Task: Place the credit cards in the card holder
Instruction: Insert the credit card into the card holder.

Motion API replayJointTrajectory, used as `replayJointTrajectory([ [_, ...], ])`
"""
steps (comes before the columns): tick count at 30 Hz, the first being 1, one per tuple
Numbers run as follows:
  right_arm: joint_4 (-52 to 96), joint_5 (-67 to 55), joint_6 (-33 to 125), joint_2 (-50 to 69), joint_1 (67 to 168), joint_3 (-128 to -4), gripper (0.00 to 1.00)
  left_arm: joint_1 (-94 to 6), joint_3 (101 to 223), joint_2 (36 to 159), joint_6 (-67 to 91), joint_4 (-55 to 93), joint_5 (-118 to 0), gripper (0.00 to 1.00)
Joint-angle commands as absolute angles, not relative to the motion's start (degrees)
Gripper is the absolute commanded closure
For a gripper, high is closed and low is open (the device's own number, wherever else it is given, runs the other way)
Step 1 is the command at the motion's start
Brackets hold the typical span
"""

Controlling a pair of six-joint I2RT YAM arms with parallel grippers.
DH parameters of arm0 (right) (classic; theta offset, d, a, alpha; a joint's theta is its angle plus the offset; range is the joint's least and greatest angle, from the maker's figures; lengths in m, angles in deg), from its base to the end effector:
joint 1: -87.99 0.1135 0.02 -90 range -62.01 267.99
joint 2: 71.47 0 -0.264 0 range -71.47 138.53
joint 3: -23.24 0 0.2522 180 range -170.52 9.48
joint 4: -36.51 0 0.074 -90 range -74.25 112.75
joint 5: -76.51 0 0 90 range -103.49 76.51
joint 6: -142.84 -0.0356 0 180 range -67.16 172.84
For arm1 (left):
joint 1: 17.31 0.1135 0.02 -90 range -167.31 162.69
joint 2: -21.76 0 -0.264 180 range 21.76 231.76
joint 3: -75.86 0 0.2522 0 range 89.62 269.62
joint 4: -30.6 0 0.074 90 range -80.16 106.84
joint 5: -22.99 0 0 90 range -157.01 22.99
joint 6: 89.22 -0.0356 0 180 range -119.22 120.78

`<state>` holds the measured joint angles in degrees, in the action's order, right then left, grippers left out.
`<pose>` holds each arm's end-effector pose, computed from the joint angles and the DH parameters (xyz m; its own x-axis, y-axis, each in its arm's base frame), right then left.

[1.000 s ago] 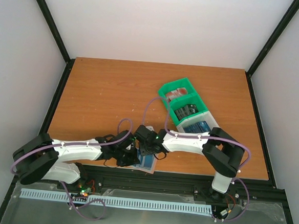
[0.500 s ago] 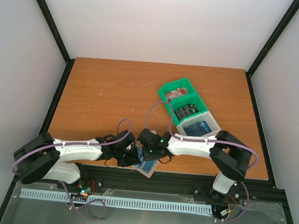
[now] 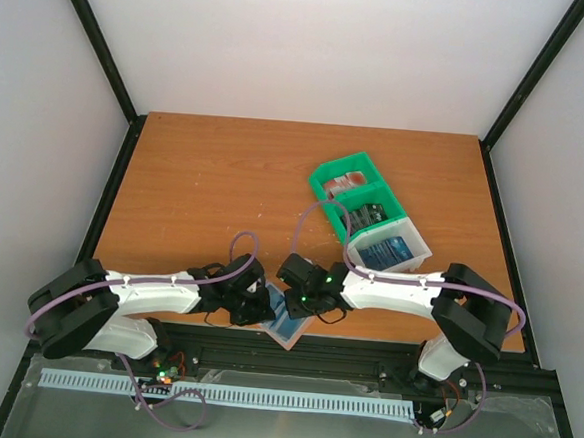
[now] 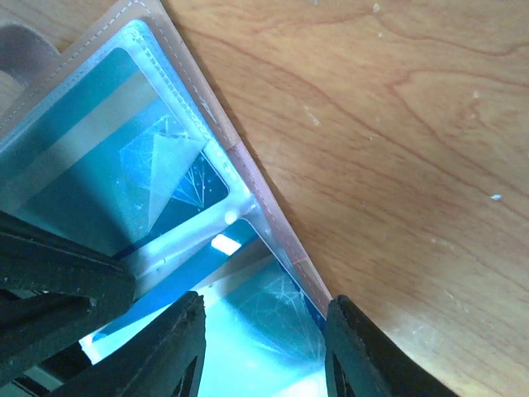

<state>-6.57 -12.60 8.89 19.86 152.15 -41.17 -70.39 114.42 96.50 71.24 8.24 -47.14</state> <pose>0.1252 0.2599 0.1603 -0.9210 -0.3097 -0.2361 -0.3653 0.8973 0.2479 0.1166 -0.1753 0.1276 -0.9804 -0.1707 0.0987 -0.1958 0.7842 -0.5888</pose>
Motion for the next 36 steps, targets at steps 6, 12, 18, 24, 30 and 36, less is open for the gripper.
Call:
replayJointTrajectory([
  [6,-9.4,-19.7,3.5,13.0,151.6,-39.4,0.58,-70.0,118.6,97.6,64.1,5.5,-47.1,0.82],
  [12,-9.0,-18.7,-3.1,3.1,151.5,-30.4,0.60,-70.1,124.1,98.4,57.7,3.5,-46.8,0.70],
  [18,-1.0,-12.9,-8.0,-4.1,151.5,-21.6,0.61,-69.3,127.5,103.6,55.0,4.0,-46.8,0.70],
  [24,5.9,-9.5,-10.9,-2.3,151.4,-18.8,0.66,-69.2,129.6,106.7,53.6,2.1,-48.6,0.68],
  [30,10.8,-6.3,-11.4,0.7,151.3,-17.8,0.67,-69.2,129.6,107.5,52.2,1.6,-48.1,0.66],
  [36,13.5,-5.4,-11.4,3.8,151.3,-18.0,0.69,-69.2,129.5,107.7,50.3,2.6,-45.1,0.73],
])
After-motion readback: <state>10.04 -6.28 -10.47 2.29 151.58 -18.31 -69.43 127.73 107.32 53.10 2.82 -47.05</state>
